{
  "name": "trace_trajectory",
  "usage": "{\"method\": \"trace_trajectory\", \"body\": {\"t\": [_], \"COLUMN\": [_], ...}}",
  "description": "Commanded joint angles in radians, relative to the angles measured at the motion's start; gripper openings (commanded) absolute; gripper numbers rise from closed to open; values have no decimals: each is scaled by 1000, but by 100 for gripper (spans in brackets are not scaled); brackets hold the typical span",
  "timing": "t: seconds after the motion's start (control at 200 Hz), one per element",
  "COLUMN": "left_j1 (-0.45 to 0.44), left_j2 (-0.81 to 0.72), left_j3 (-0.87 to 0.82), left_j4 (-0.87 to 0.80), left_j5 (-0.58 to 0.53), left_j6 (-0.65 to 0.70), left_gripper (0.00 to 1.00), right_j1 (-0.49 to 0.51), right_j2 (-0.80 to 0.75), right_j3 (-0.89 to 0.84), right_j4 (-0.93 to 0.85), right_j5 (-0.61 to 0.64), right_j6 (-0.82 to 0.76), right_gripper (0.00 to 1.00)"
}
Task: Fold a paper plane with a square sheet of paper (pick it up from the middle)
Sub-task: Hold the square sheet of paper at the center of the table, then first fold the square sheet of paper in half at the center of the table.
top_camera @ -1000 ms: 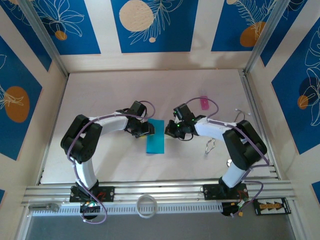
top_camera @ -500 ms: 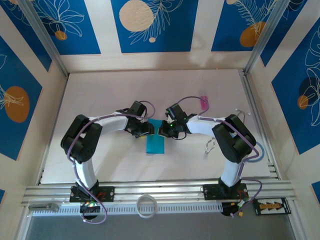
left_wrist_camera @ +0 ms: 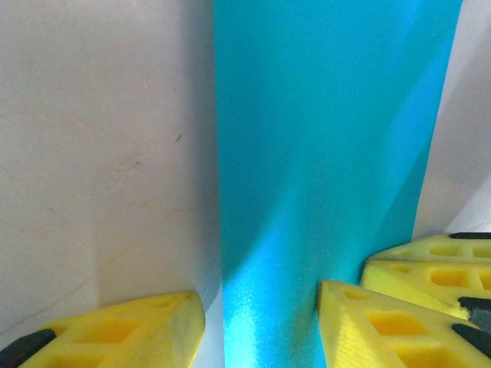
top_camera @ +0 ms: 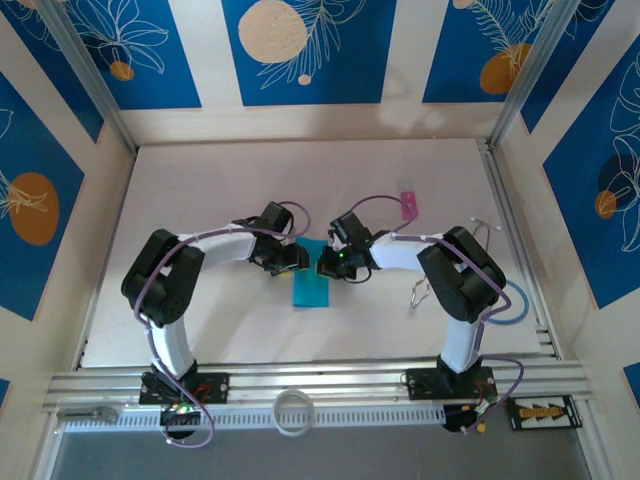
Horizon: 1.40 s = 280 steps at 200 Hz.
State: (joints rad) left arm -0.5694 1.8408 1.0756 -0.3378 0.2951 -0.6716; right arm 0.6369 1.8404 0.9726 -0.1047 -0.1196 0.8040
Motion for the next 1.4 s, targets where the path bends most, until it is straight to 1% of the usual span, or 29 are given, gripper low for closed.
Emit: {"method": "trace_trajectory", "body": {"t": [0.0,0.175,0.255,0.305,0.34,0.38,0.485,0.63,0.755,0.91,1.04,1.095,1.396], "left_j1": [-4,-3,-3,-3,-2,-2,-1,-4,-3,-3,-2,-2,-3], "left_j2": [46,-59,-101,-119,-124,-122,-113,-81,-57,-36,-9,-5,6], "left_j3": [-23,-20,-20,-20,-20,-17,-20,-12,-25,-57,-84,-93,-102], "left_j4": [51,59,56,63,75,98,165,220,261,291,375,400,383], "left_j5": [-19,-28,-43,-32,-8,40,135,222,251,247,274,273,265], "left_j6": [3,-12,-12,-11,-6,4,3,-5,-28,-39,-87,-101,-89], "left_gripper": [54,60,61,59,57,52,41,32,19,14,3,0,0], "right_j1": [-18,-73,-94,-104,-111,-112,-114,-120,-126,-128,-131,-131,-132], "right_j2": [5,24,28,31,34,41,64,79,75,74,77,80,79], "right_j3": [-40,-18,-5,5,12,27,59,66,56,56,61,63,53], "right_j4": [-86,-111,-132,-148,-162,-185,-248,-269,-250,-251,-262,-264,-269], "right_j5": [40,-21,-44,-47,-48,-42,-3,4,-18,-23,-27,-30,-20], "right_j6": [-93,-181,-217,-235,-244,-254,-261,-253,-240,-237,-244,-244,-244], "right_gripper": [5,4,4,4,4,4,4,4,4,4,4,4,4]}}
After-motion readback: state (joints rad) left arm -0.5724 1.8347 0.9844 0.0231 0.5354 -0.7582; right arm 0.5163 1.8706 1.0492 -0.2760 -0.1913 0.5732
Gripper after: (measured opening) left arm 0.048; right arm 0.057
